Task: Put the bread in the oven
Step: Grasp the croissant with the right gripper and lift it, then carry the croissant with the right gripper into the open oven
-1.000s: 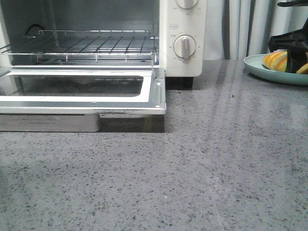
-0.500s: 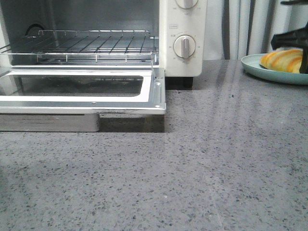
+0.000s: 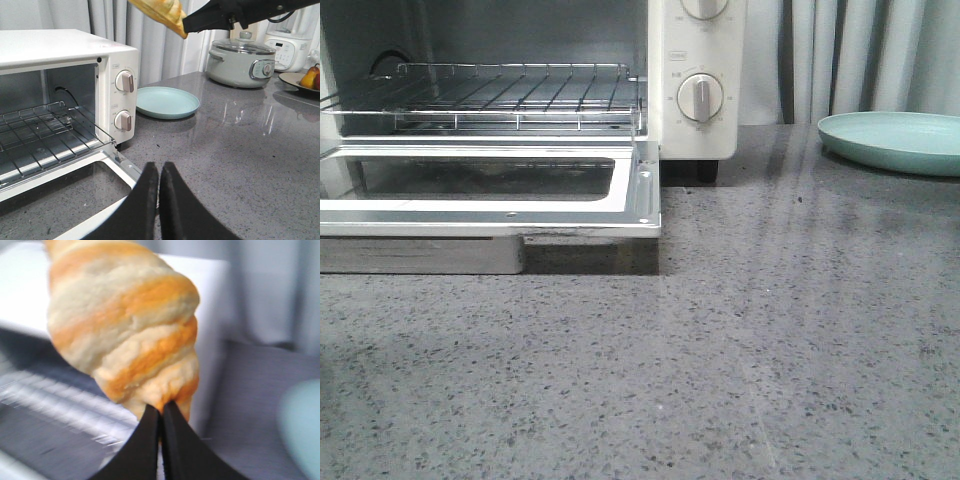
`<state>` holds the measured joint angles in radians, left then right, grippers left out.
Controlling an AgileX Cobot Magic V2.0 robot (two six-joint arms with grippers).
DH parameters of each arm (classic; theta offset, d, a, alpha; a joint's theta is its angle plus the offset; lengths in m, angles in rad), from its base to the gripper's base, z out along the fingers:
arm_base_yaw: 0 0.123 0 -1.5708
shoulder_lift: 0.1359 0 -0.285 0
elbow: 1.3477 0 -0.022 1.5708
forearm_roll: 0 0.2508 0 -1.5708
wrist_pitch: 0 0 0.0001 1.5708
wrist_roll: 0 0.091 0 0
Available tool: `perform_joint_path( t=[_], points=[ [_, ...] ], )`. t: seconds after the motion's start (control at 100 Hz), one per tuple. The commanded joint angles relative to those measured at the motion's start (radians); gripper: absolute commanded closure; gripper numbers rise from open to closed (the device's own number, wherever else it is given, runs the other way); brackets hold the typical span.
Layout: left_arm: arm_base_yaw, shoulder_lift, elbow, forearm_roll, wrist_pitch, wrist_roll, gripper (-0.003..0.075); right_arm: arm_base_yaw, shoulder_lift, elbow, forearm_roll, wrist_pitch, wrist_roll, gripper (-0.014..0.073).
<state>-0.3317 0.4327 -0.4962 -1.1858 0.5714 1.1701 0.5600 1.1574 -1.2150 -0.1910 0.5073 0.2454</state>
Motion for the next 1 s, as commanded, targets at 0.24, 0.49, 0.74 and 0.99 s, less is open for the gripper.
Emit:
perform_joint_path(
  t=[0.24, 0.49, 0.74, 0.99],
  points=[
    [-0.045, 0.004, -0.031, -0.055, -0.039, -0.006, 0.0742, 0.291, 0.221, -0.07, -0.05, -0.057, -0.009, 0.0662],
    [-0.05, 0.004, -0.031, -0.055, -0.029, -0.006, 0.0742, 0.233, 0.459, -0.27, -0.052, -0.002, -0.009, 0.0662],
    [-0.05, 0.004, -0.031, -0.055, -0.027, -0.006, 0.0742, 0.192, 0.578, -0.404, -0.066, 0.013, -0.009, 0.0662],
    [-0.05, 0.004, -0.031, -0.047, -0.036, -0.006, 0.0742, 0.167, 0.607, -0.432, -0.101, -0.012, 0.014, 0.047]
  ],
)
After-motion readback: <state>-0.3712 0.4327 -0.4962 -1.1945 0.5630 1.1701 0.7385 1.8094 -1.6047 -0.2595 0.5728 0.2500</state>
